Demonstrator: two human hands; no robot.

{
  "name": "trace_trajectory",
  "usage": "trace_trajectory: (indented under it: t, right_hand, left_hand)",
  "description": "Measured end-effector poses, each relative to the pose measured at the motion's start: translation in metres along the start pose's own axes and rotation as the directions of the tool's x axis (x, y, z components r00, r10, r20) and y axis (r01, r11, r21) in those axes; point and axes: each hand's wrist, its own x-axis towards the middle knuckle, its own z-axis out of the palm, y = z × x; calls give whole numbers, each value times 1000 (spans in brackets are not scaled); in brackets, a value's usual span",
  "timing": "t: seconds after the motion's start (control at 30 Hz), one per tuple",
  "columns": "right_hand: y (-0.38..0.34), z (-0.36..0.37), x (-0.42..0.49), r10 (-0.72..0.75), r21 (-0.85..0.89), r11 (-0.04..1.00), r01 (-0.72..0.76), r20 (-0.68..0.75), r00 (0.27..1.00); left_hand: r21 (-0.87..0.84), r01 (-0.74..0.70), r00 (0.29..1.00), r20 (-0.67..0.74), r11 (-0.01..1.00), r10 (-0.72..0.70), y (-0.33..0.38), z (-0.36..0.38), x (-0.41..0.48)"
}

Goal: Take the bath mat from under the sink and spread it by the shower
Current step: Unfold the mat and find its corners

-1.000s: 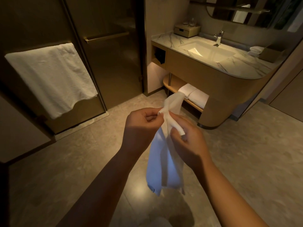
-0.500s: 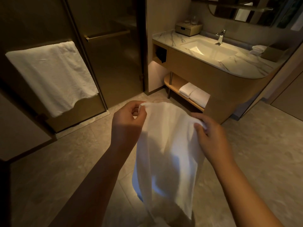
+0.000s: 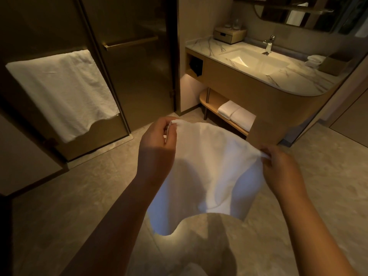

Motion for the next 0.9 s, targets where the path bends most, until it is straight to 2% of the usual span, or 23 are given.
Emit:
trace_trajectory:
  t: [0.17,0.3,0.37,0.43,0.53,0.6,0.7,0.9]
  right_hand:
    - [12,8,4,76,-11,997,-75,67,995]
    - [11,12,4,41,-41,998,-39,53,998]
    - [-3,13,3,-25,36,999,24,43,999]
    - [-28,12,0,-115,222,970,102,49,992]
    - [-67,14,-3,-199,440,886,150,68,978]
    - [-85,20,-5,-204,480,868,128,111,973]
    - [-96,29,-6,-207,543,832,110,120,971]
    - [-106,40,-6,-305,513,824,242,42,951]
  left_hand:
    - [44,-41,999,16,998,41,2,3,3]
    - [67,-63,997,46,996,60,2,5,6]
    - [89,-94,994,60,992,89,4,8,5]
    - [119,-131,988,99,984,119,7,11,4]
    - [192,-224,955,241,955,176,9,16,0]
    - [203,-255,937,293,945,190,12,18,-2]
    - [197,-251,936,299,948,186,14,15,0]
    - [168,-186,953,273,968,136,4,4,2]
